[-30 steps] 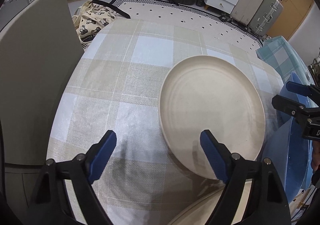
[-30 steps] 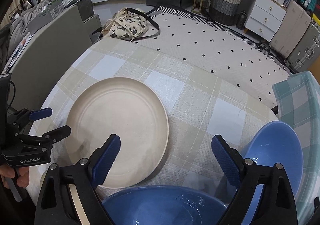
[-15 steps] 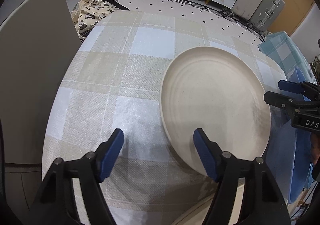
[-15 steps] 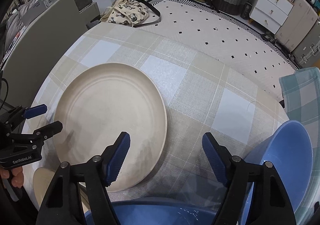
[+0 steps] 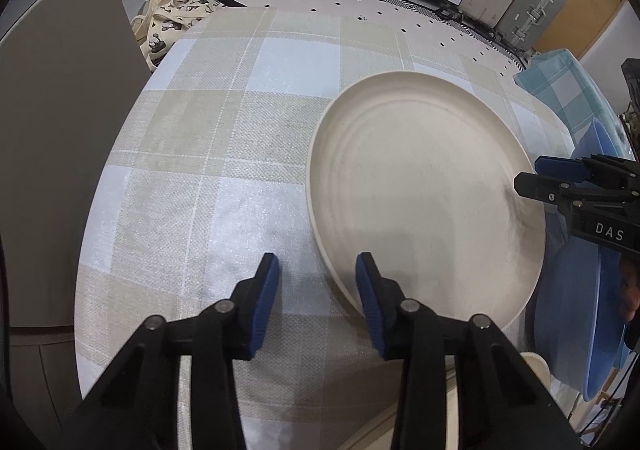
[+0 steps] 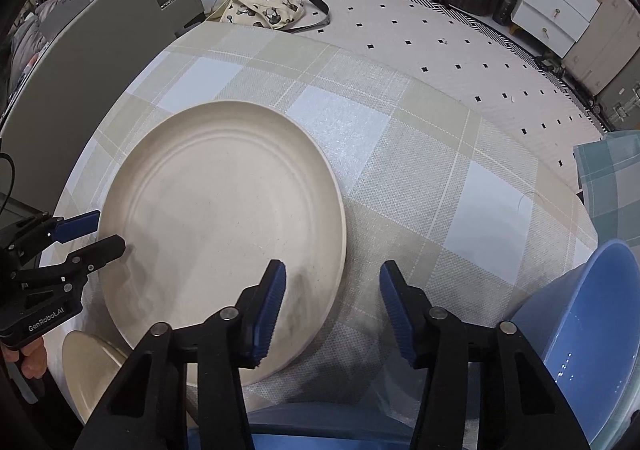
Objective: Organize plates and bowls
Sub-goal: 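Close the left tool on a cream plate rim while the right tool grips another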
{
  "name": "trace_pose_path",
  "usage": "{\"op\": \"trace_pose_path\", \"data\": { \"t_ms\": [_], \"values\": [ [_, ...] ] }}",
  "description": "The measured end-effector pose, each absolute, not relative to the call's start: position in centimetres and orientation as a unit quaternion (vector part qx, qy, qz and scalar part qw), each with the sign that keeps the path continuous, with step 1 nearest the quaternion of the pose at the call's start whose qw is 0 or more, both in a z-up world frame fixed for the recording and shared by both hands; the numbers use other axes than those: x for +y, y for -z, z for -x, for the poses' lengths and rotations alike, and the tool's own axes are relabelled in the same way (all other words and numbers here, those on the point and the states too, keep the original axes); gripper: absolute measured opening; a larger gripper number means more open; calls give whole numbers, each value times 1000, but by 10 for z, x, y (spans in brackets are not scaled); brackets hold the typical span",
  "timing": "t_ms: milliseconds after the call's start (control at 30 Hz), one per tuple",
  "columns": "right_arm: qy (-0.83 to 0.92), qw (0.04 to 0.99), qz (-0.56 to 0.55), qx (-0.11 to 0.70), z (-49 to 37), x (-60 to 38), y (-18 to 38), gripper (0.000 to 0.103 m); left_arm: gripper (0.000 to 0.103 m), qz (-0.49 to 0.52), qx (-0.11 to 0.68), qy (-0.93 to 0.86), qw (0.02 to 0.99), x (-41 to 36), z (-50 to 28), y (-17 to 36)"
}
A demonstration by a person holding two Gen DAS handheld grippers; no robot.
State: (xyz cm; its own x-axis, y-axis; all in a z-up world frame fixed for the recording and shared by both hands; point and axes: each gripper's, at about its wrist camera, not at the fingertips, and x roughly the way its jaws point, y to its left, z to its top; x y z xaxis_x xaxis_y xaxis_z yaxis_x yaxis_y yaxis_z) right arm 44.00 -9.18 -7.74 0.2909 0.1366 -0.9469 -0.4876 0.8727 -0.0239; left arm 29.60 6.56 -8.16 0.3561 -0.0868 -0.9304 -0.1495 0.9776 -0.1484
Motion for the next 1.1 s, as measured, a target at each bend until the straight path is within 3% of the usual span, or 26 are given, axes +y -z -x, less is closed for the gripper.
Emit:
{"op": "trace_pose_path", "data": {
  "t_ms": [233,267,400,1100],
  "values": [
    [-203,785,168,560,-437,-88,81,19,19,92,563,-4,822,59,-296,79],
    [-202,786,171,559,-437,-87,81,16,15,90,561,-3,823,58,-296,79],
    [-203,788,179,553,-435,-85,80,10,14,86,560,-9,824,59,-296,78],
    [-199,806,181,527,-426,-83,63,9,13,85,539,-24,838,62,-293,63]
  ]
}}
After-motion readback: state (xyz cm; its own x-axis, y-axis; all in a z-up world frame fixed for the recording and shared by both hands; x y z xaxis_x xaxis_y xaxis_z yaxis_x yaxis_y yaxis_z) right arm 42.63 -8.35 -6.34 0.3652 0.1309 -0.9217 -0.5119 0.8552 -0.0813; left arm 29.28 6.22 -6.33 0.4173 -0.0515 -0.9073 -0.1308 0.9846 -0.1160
